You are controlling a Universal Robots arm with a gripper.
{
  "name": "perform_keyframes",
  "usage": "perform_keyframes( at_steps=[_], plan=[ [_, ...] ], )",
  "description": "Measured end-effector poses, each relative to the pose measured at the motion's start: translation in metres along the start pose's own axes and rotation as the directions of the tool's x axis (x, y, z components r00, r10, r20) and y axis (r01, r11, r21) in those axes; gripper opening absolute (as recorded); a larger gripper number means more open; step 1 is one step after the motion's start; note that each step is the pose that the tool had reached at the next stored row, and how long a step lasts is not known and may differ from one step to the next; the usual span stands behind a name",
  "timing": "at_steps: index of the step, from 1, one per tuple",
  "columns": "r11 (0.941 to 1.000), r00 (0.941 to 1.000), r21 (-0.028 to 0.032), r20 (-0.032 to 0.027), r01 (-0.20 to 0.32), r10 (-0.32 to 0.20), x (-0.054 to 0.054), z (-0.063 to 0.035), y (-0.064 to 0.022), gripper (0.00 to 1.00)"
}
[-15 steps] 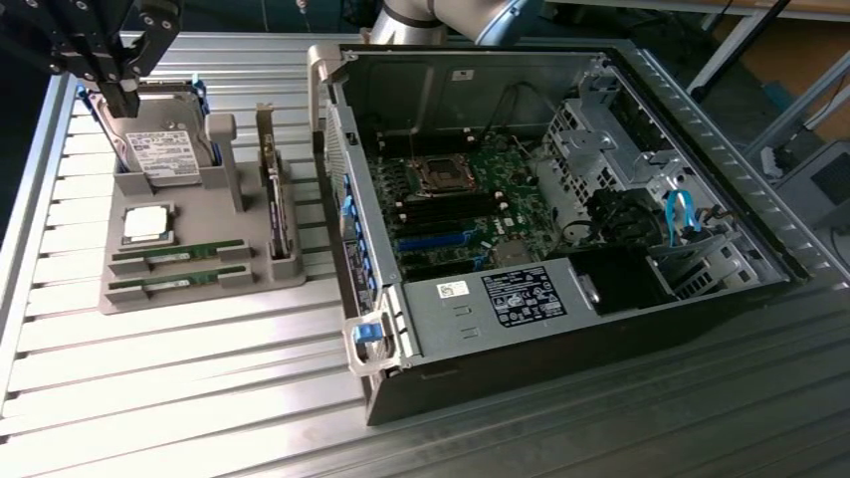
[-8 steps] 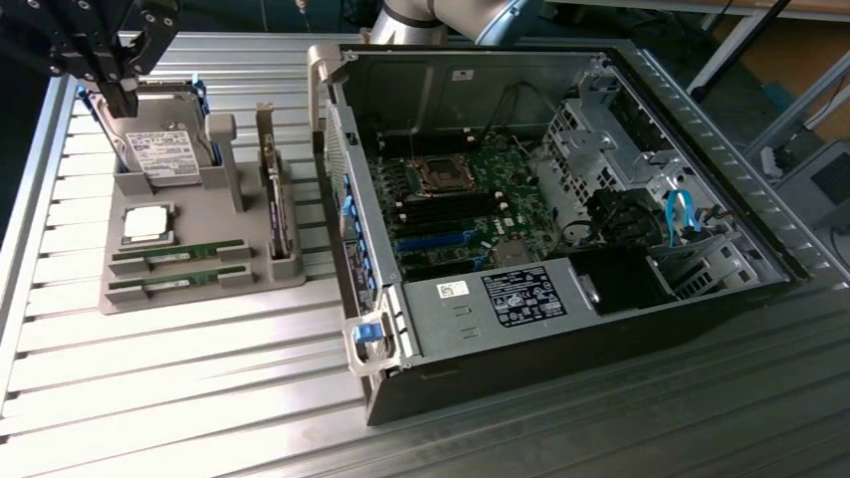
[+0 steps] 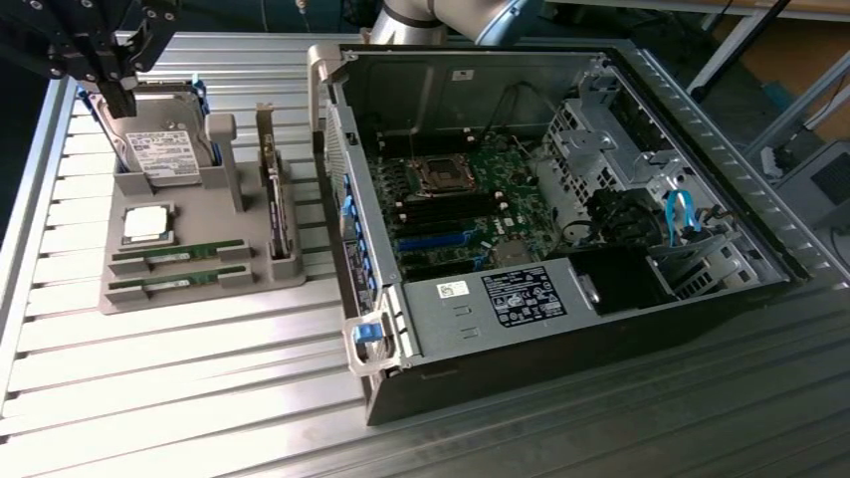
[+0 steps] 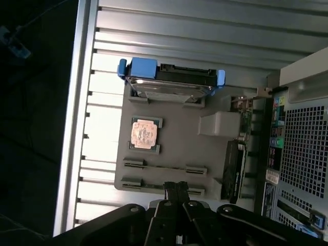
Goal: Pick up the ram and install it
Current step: 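Pick up the ram and move it above insertion slot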
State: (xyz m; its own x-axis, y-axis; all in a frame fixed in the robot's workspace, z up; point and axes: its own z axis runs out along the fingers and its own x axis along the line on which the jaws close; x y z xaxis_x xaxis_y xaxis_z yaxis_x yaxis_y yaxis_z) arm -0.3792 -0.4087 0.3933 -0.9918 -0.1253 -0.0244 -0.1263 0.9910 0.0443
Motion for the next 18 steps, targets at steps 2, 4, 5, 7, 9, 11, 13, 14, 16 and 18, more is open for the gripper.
perform_keyframes(
  at_steps=[2,4,5,7,9,11,13,14,16,18],
  plan=[
    [0.9992,0.9992,-0.001,-0.0017,0.039,-0.039,0.0,0.0,0.0,0.1],
    [0.9977,0.9977,-0.0018,-0.003,0.068,-0.068,0.0,0.0,0.0,0.1],
    [0.9967,0.9967,-0.0022,-0.0035,0.082,-0.082,0.0,0.0,0.0,0.1],
    [0.9931,0.9931,-0.0032,-0.005,0.117,-0.117,0.0,0.0,0.0,0.1],
    [0.9894,0.9894,-0.004,-0.0062,0.145,-0.145,0.0,0.0,0.0,0.1],
    [0.9849,0.9849,-0.0049,-0.0072,0.173,-0.173,0.0,0.0,0.0,0.1],
    [0.9756,0.9756,-0.0065,-0.0092,0.219,-0.219,0.0,0.0,0.0,0.1],
    [0.9708,0.9708,-0.0072,-0.0099,0.24,-0.24,0.0,0.0,0.0,0.1],
    [0.9632,0.9632,-0.0082,-0.011,0.269,-0.269,0.0,0.0,0.0,0.1],
    [0.9555,0.9554,-0.0092,-0.012,0.295,-0.295,0.0,0.0,0.0,0.1]
  ],
)
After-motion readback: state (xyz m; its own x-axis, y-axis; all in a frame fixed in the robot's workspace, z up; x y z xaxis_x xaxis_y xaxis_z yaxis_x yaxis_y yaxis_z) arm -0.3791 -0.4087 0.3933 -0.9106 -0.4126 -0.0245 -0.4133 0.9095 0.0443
